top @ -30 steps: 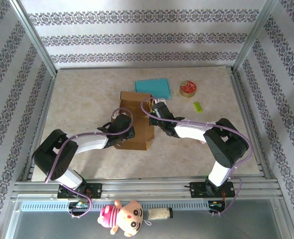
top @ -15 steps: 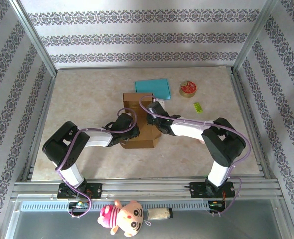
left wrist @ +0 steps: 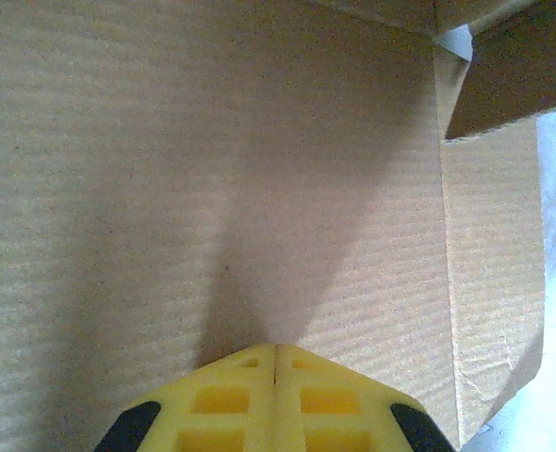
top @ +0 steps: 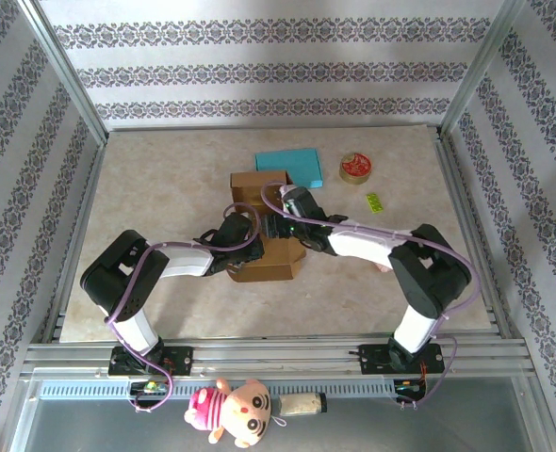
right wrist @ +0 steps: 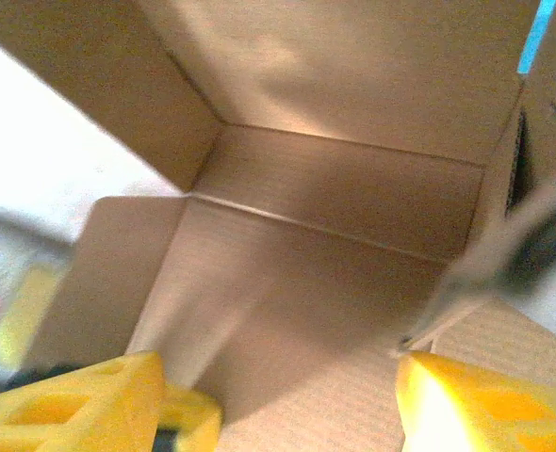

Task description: Fold the paper box

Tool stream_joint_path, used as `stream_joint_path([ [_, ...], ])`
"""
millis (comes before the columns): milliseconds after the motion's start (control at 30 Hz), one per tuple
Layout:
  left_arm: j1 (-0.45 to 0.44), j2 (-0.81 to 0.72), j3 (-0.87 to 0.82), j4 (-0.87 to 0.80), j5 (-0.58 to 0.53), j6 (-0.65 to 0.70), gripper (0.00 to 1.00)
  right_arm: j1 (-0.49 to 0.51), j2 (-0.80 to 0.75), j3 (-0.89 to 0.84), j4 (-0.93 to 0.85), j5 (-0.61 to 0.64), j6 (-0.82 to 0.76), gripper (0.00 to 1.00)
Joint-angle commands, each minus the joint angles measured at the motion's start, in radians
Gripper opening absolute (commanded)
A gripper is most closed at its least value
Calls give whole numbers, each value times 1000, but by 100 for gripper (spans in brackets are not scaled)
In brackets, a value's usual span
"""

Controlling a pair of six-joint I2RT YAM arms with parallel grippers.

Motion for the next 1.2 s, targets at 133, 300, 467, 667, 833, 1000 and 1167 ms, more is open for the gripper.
stream_joint_path([
  [133,4,8,31,-103,-20,30,2,-99,-224,-95,-46,-329,-206,70],
  [300,4,6,35,-101,-16,27,2,-199,-326,-139,17,-309,-319,70],
  [467,4,-9,34,-99,-13,28,3,-352,-205,-74,87,-226,-393,67],
  [667,5,-24,43,-108,-11,41,4,-458,-10,62,42,-482,-480,63],
  [833,5,-30,53,-122,-13,57,5,-443,41,139,-42,-591,-593,68],
  [1000,4,-28,52,-105,-12,45,6,-394,71,197,-146,-588,-642,68],
  [1167,5,-33,61,-123,-19,51,6,-359,86,216,-194,-597,-636,69],
])
